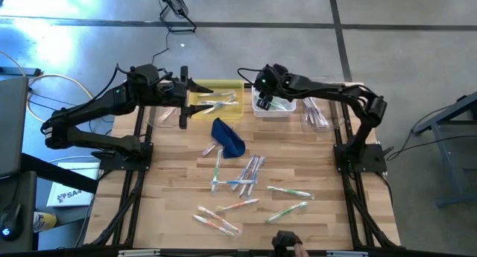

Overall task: Pick & Place Toothbrushes
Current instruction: Put the green toothbrush into the white bin, then put the blue toothbrush into the yellow bin

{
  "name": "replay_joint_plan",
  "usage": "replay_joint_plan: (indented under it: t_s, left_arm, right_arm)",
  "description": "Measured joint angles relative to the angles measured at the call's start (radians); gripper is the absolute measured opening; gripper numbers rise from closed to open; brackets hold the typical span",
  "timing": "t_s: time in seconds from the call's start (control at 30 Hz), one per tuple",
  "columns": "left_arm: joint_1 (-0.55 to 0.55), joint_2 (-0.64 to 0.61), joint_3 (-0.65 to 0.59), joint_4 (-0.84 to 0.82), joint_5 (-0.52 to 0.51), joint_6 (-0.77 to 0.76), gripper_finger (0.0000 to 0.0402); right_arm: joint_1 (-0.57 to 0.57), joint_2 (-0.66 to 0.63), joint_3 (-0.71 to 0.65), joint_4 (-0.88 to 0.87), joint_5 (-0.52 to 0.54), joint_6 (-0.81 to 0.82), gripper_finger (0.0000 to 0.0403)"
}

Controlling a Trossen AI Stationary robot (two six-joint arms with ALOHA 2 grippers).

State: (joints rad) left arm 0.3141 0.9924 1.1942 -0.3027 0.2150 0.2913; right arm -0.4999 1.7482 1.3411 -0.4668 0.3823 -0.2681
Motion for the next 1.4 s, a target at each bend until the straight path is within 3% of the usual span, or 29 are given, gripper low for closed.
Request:
replay_joint_plan:
  t_s: [0.2, 0.33, 0.6, 0.77, 1.07, 1.4]
  left_arm:
    - [0.000, 0.000, 0.000, -0.013, 0.000, 0.000, 0.0207]
    - [0.000, 0.000, 0.000, -0.016, 0.001, 0.000, 0.0207]
    - [0.000, 0.000, 0.000, -0.031, 0.002, 0.000, 0.0207]
    - [0.000, 0.000, 0.000, -0.069, 0.002, -0.008, 0.0207]
    - [-0.015, 0.000, 0.000, -0.116, -0.002, -0.087, 0.0207]
    - [-0.212, 0.053, -0.002, -0.121, -0.153, -0.087, 0.0207]
  right_arm:
    - [0.052, -0.102, 0.000, -0.001, 0.026, -0.014, 0.0210]
    - [0.090, -0.209, 0.000, -0.008, -0.085, 0.048, 0.0184]
    - [0.142, -0.402, 0.001, -0.056, -0.406, 0.220, 0.0086]
    - [0.191, -0.470, 0.001, -0.137, -0.504, 0.220, 0.0013]
    - [0.320, -0.496, 0.001, -0.234, -0.513, 0.272, 0.0003]
    - [0.453, -0.496, 0.001, -0.226, -0.424, 0.275, 0.0002]
